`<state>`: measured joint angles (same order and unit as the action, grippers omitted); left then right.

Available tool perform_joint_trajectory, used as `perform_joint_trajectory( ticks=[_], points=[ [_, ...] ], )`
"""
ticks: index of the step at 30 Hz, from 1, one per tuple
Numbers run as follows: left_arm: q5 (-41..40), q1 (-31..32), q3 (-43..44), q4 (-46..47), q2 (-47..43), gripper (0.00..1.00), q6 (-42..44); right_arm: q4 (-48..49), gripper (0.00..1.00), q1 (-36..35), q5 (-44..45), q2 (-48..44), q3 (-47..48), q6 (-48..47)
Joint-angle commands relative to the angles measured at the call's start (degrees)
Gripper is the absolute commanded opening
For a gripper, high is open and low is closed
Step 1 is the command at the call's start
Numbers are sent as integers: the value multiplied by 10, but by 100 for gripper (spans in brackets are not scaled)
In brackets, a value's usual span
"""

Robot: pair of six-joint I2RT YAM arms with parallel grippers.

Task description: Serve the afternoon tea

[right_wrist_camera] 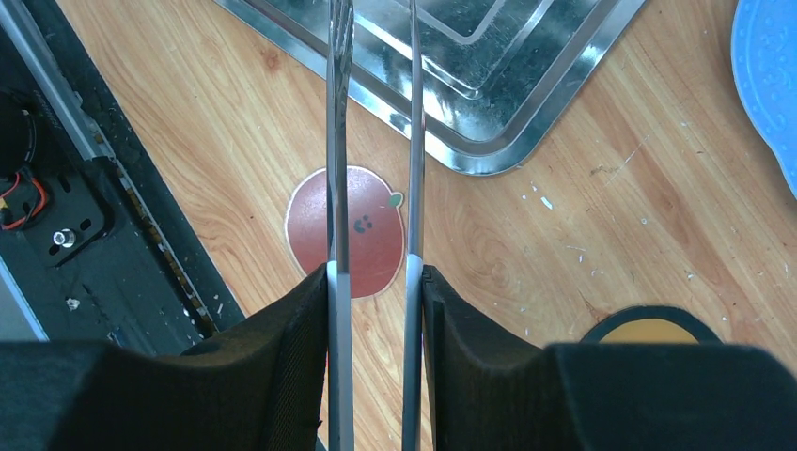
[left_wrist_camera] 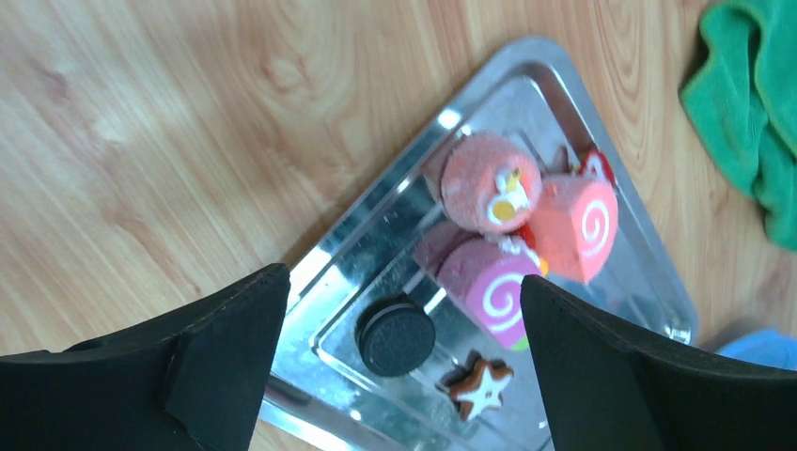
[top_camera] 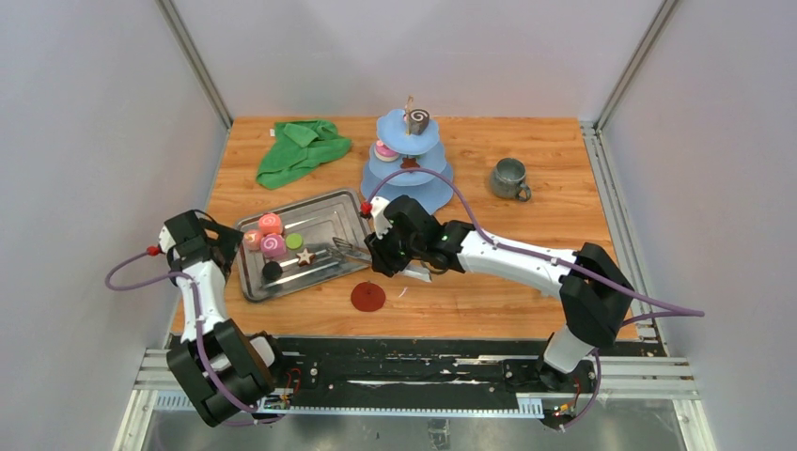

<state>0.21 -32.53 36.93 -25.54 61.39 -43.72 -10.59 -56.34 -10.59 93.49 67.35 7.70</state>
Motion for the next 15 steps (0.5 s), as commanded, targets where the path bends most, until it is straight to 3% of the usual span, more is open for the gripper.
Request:
perform_joint_trajectory(
  ticks=[1, 6, 15],
  points=[
    [-119, -5, 24, 15, 13, 97, -44, 7, 37, -9, 5, -18, 28, 3],
    [-226, -5, 4, 52, 14, 94, -84, -14, 37, -9, 4, -10, 44, 3],
    [-245, -5, 18, 70, 122, 81, -106, -42, 36, -10, 21, 12, 65, 9]
  ],
)
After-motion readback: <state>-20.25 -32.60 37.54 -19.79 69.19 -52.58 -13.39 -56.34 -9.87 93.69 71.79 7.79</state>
